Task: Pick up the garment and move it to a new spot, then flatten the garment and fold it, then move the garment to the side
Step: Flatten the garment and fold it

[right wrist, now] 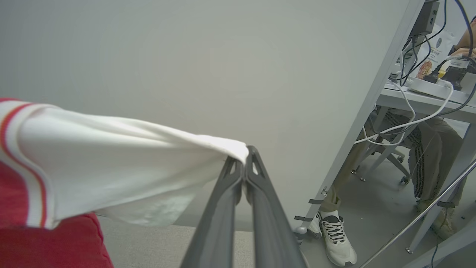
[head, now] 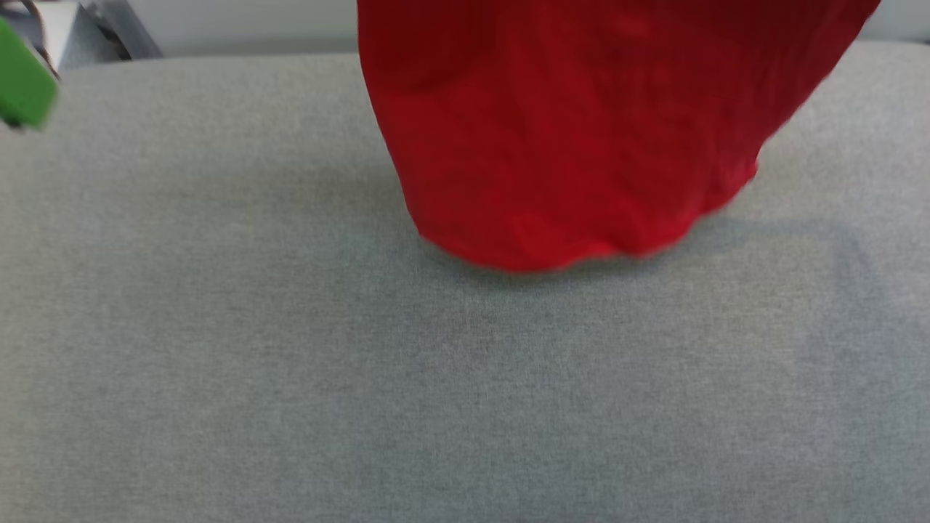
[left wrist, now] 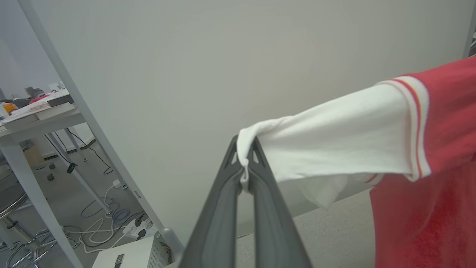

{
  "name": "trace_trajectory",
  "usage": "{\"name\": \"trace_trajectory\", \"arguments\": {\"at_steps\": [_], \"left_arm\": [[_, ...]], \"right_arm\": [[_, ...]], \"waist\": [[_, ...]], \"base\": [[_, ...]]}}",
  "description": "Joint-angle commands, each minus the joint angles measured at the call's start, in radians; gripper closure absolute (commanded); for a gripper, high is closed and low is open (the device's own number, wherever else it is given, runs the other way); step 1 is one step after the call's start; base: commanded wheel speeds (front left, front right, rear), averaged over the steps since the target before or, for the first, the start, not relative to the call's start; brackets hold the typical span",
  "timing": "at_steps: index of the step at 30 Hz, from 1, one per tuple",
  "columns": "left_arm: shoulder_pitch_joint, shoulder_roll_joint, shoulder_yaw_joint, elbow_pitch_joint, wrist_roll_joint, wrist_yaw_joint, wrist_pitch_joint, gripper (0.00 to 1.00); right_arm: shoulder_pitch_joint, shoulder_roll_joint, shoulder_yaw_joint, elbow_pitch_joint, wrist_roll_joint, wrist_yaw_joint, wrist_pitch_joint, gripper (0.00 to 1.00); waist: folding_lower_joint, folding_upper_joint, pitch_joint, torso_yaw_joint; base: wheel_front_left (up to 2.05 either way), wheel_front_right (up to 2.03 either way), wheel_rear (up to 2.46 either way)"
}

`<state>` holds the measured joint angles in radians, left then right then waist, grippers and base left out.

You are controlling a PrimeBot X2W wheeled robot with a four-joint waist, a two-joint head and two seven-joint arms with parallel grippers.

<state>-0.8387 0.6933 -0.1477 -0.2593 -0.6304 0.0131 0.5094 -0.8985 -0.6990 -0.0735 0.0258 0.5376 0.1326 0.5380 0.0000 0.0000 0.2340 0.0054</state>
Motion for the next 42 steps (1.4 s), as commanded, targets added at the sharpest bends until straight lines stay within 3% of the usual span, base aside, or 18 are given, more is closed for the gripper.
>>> {"name": "trace_trajectory", "arguments": {"at_steps": [1, 7, 12, 22, 31, 42], "left_arm": [[-0.07, 0.013, 0.004, 0.028, 0.022, -0.011, -0.015, 1.0], [-0.34, -0.001, -0.024, 0.201, 0.085, -0.063, -0.089, 1.0], [-0.556, -0.046, -0.065, 0.363, 0.147, -0.09, -0.19, 1.0], [-0.777, -0.129, -0.121, 0.643, 0.231, -0.108, -0.429, 1.0], [-0.677, -0.188, -0.148, 0.79, 0.203, -0.121, -0.584, 1.0], [-0.327, -0.268, -0.187, 0.869, 0.119, -0.13, -0.673, 1.0]], "right_arm": [[-0.066, 0.004, 0.009, 0.026, -0.015, -0.002, -0.02, 1.0], [-0.332, 0.074, 0.059, 0.184, -0.09, -0.002, -0.119, 1.0], [-0.521, 0.136, 0.08, 0.323, -0.171, -0.002, -0.227, 1.0], [-0.731, 0.24, 0.049, 0.573, -0.303, -0.002, -0.459, 1.0], [-0.644, 0.318, 0.017, 0.704, -0.315, -0.002, -0.605, 1.0], [-0.366, 0.302, 0.103, 0.765, -0.23, -0.002, -0.613, 1.0]], "waist": [[0.0, 0.0, 0.141, -0.023], [0.0, 0.0, 0.264, -0.038], [0.0, 0.0, 0.345, -0.043], [0.0, 0.0, 0.442, -0.033], [0.0, 0.0, 0.434, -0.012], [0.0, 0.0, 0.299, 0.009]], "base": [[0.0, 0.0, 0.0], [0.0, 0.0, 0.0], [0.0, 0.0, 0.0], [0.0, 0.0, 0.0], [0.0, 0.0, 0.0], [0.0, 0.0, 0.0]]}}
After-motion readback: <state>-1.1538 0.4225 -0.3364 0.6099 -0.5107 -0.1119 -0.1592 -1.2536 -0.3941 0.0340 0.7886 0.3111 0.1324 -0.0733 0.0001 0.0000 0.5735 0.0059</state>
